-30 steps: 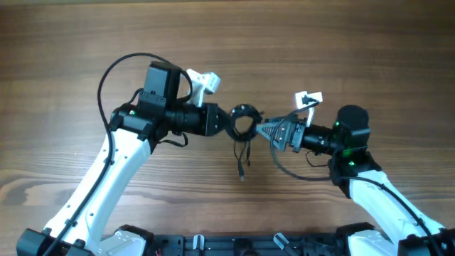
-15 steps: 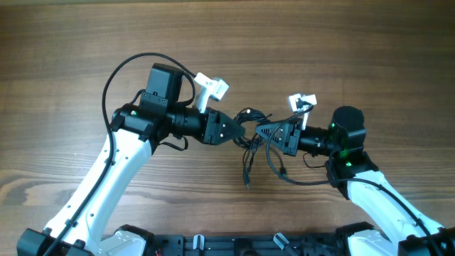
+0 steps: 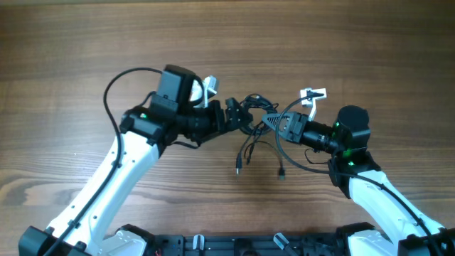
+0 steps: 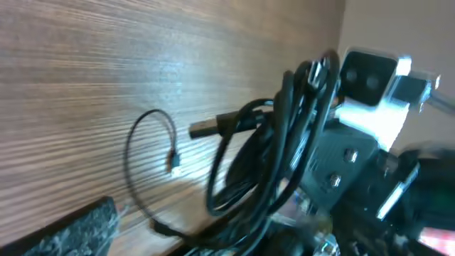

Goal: Untangle cables

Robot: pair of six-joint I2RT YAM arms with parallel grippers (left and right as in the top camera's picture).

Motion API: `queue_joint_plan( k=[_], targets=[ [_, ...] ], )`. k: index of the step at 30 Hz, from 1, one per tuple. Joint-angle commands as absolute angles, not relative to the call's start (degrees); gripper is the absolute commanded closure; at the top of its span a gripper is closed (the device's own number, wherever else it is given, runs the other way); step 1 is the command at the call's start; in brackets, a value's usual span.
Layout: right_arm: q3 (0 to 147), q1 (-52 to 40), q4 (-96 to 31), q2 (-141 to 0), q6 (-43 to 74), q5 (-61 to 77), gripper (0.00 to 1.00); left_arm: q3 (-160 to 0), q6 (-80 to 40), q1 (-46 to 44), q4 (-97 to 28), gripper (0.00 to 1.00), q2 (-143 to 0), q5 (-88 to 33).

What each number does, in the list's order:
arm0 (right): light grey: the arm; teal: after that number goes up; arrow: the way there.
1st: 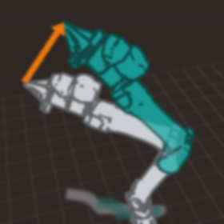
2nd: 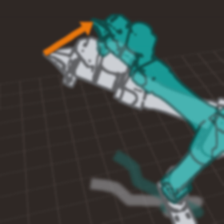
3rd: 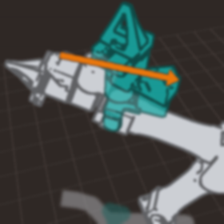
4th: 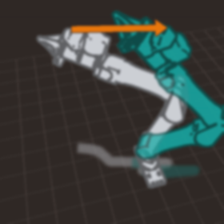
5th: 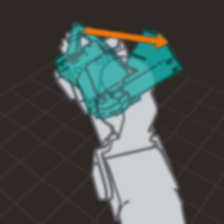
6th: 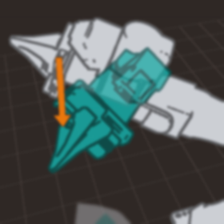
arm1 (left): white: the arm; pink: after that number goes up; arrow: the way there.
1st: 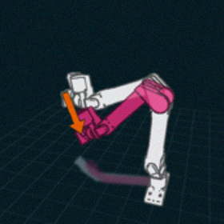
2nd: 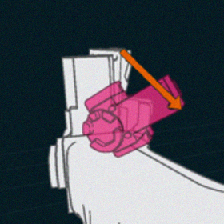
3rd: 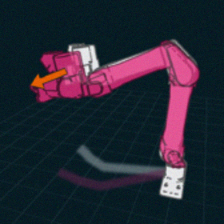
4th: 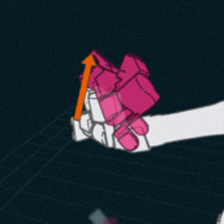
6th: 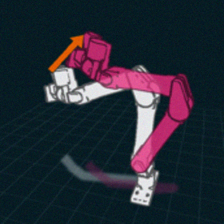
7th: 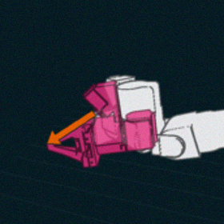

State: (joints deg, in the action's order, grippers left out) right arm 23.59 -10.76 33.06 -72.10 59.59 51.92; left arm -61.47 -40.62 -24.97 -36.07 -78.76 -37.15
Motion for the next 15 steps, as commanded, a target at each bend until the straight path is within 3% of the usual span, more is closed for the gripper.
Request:
queue_joint_plan(
  k=[1, 9, 15],
  targets=[
    [23.73, -10.63, 33.06, -71.77, 61.69, 46.46, 0.95, -62.15, -57.98, -30.37, -32.01, 0.08, -78.87, -27.97],
    [23.75, -10.98, 31.05, -71.77, 63.42, 47.86, 0.96, -62.15, -70.89, -38.94, -30.96, 0.42, -78.94, -8.36],
    [23.73, -10.98, 31.03, -71.77, 62.96, 50.02, 0.96, -62.15, -76.93, -39.00, -30.79, 0.44, -79.29, -3.99]
  ],
)
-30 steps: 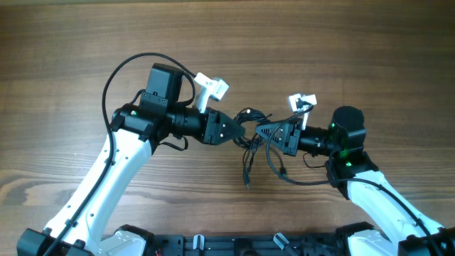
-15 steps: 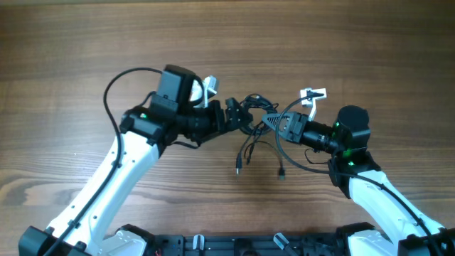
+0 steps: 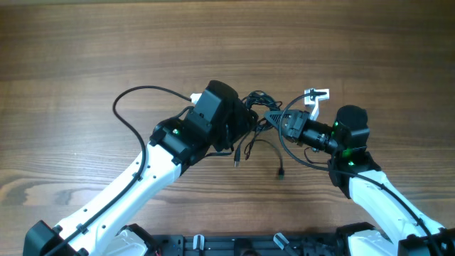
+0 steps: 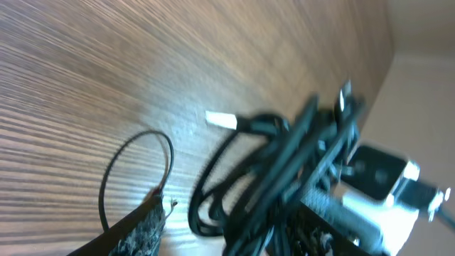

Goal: Untangle cables

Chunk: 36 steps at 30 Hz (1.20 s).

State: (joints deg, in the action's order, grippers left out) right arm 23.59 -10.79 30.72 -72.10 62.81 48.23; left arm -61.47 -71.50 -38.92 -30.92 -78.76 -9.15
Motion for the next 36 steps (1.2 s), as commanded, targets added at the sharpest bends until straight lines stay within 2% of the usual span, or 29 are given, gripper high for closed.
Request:
queue_joint_plan(
  k=[1, 5, 9, 14, 19, 24, 25, 26, 27, 29, 33, 34, 36],
  targets=[
    [23.73, -10.98, 31.05, -71.77, 62.94, 50.02, 0.95, -62.15, -77.49, -39.00, -30.76, 0.44, -79.59, -4.01],
    [23.73, -11.03, 31.20, -71.77, 59.59, 50.00, 0.95, -62.15, -78.87, -39.00, -30.63, 0.46, -81.36, -4.60],
    [23.73, -11.03, 31.18, -71.77, 57.04, 49.52, 0.95, -62.15, -78.91, -39.16, -27.16, 0.66, -83.74, -8.56],
    [23.73, -11.03, 30.79, -71.77, 54.83, 46.57, 0.94, -62.15, -78.91, -39.13, -26.44, 0.83, -84.88, -9.10],
    [23.73, -11.03, 30.89, -71.77, 55.72, 48.51, 0.95, -62.15, -78.87, -39.16, -26.30, 0.96, -84.99, -6.87],
    [23.73, -11.03, 31.03, -71.77, 55.72, 50.24, 0.95, -62.15, -78.26, -39.13, -26.59, 0.96, -85.19, -4.64],
    [23.73, -11.03, 31.00, -71.77, 55.86, 50.24, 0.95, -62.15, -78.26, -39.16, -26.61, 0.87, -85.19, -4.45],
    [23.73, -11.03, 31.03, -71.77, 56.27, 50.22, 0.95, -62.15, -78.26, -39.16, -26.63, 0.71, -85.19, -4.14],
    [23.73, -11.03, 31.07, -71.77, 57.10, 50.22, 0.94, -62.15, -78.24, -39.16, -26.76, 0.63, -85.19, -3.79],
    [23.73, -11.03, 31.35, -71.77, 58.57, 50.22, 0.94, -62.15, -77.91, -39.16, -27.22, 0.57, -85.19, -3.25],
    [23.73, -11.03, 32.62, -71.77, 60.38, 50.43, 0.94, -62.15, -73.28, -39.16, -27.20, 0.64, -85.19, -3.18],
    [23.73, -11.03, 32.73, -71.77, 60.58, 50.43, 0.94, -62.15, -73.28, -39.16, -27.16, 0.75, -85.21, -3.20],
    [23.73, -11.03, 32.71, -71.77, 60.58, 50.43, 0.94, -62.15, -73.30, -39.16, -27.16, 0.86, -85.21, -3.20]
  ],
)
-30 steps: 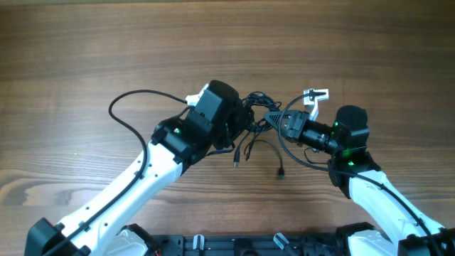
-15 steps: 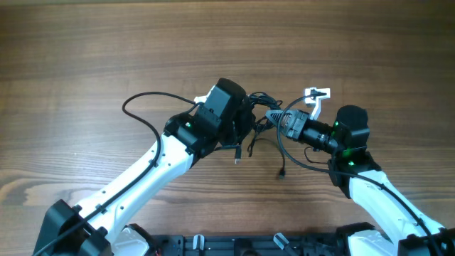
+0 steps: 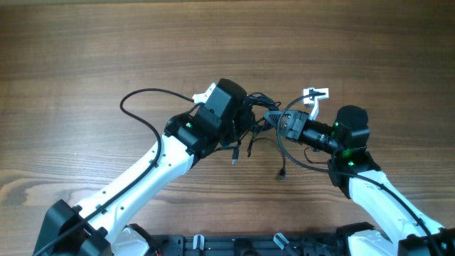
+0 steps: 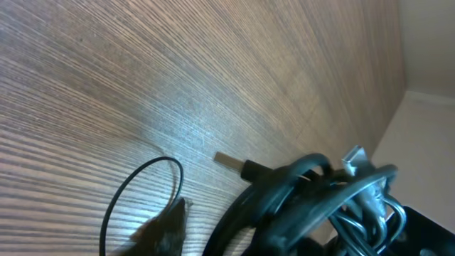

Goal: Untangle cables

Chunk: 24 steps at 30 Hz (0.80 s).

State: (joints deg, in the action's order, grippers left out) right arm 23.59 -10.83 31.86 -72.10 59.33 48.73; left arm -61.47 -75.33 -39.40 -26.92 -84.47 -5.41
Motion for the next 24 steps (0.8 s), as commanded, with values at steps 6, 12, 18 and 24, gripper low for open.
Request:
queue_joint_plan(
  k=[6, 12, 18, 24],
  targets=[
    [23.73, -11.00, 32.71, -71.77, 59.40, 50.46, 0.83, -62.15, -69.78, -38.72, -27.18, 0.96, -85.19, -1.85],
    [23.73, -9.74, 32.51, -71.77, 50.39, 55.16, 0.00, -62.17, -64.71, -32.99, -27.22, 0.96, -82.17, -0.08],
    [23.73, -13.02, 35.09, -71.77, 44.84, 55.27, 0.00, -62.17, -71.61, -27.38, -27.83, 0.96, -79.88, 0.62],
    [23.73, -28.53, 35.99, -71.79, 33.21, 27.99, 0.00, -62.15, -88.38, -26.57, -28.25, 0.96, -79.88, 2.42]
  ],
)
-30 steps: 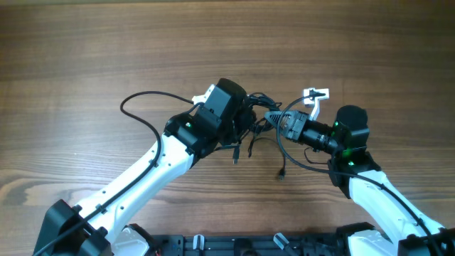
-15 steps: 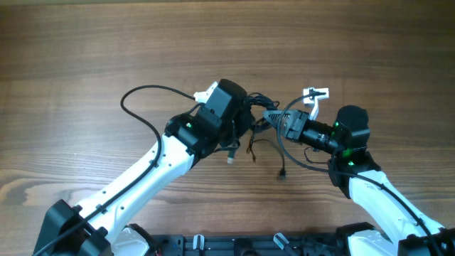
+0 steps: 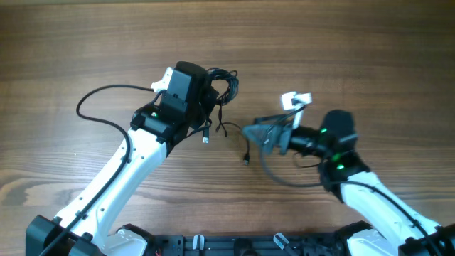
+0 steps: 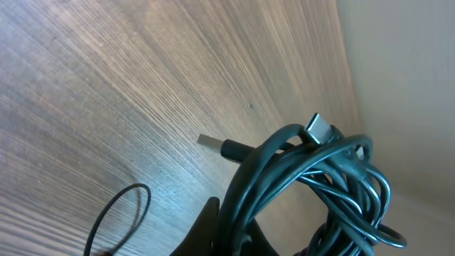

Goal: Untangle cables

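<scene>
A bundle of black cables (image 3: 225, 84) hangs off the table in my left gripper (image 3: 211, 91), which is shut on it. In the left wrist view the coil (image 4: 313, 185) rises from between my dark fingers (image 4: 213, 231), with a USB plug (image 4: 211, 143) and a second connector (image 4: 320, 126) sticking out. From the bundle a thin black strand (image 3: 226, 128) runs down to my right gripper (image 3: 250, 133), blurred, its tips together on the strand. One loose end (image 3: 247, 159) dangles below the right gripper, and another plug (image 3: 206, 139) hangs under the left one.
Wooden table (image 3: 341, 43) all around. Each arm trails its own black lead: a loop (image 3: 89, 107) left of the left arm and a loop (image 3: 281, 178) under the right arm. A white bracket (image 3: 295, 99) sticks up from the right wrist.
My left gripper has moved up and to the left with the bundle, away from the right gripper. My right gripper has shifted left and slightly down. A thin strand now spans the gap between them.
At first both grippers met at one tangle in the middle, left from the left and right from the right. Then the left arm turned and stood over the tangle. Now the bundle is with the left gripper at upper left, and only a strand reaches the right one.
</scene>
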Robot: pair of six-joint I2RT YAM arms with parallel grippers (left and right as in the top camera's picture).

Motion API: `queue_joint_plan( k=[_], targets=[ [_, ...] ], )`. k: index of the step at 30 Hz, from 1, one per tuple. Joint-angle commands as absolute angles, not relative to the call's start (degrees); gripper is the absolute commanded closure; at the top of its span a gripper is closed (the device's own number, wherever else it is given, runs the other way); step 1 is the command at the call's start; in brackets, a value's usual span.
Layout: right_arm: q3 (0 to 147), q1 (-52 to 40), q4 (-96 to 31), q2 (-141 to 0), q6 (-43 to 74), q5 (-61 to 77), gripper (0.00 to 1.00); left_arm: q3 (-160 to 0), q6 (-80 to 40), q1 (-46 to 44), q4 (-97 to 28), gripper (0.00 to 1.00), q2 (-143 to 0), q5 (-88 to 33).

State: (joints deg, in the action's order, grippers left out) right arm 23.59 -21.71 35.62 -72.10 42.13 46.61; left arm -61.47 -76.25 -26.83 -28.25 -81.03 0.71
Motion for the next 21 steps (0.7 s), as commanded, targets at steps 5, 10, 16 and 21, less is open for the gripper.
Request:
queue_joint_plan(
  k=[5, 10, 16, 21],
  targets=[
    [23.73, -37.45, 39.07, -71.79, 33.04, 13.21, 0.00, -62.15, -98.04, -26.57, -33.23, 0.96, -79.88, 2.46],
    [23.73, -40.84, 39.18, -71.79, 35.75, 12.91, 0.01, -62.15, -99.98, -26.57, -34.54, 0.96, -79.88, 2.44],
    [23.75, -42.19, 38.30, -71.79, 58.15, 16.95, 0.30, -62.15, -102.48, -26.57, -34.61, 0.96, -79.88, 2.72],
    [23.73, -42.19, 38.17, -71.79, 82.43, 19.94, 0.46, -62.15, -102.50, -26.63, -34.57, 0.96, -79.88, 2.68]
  ],
)
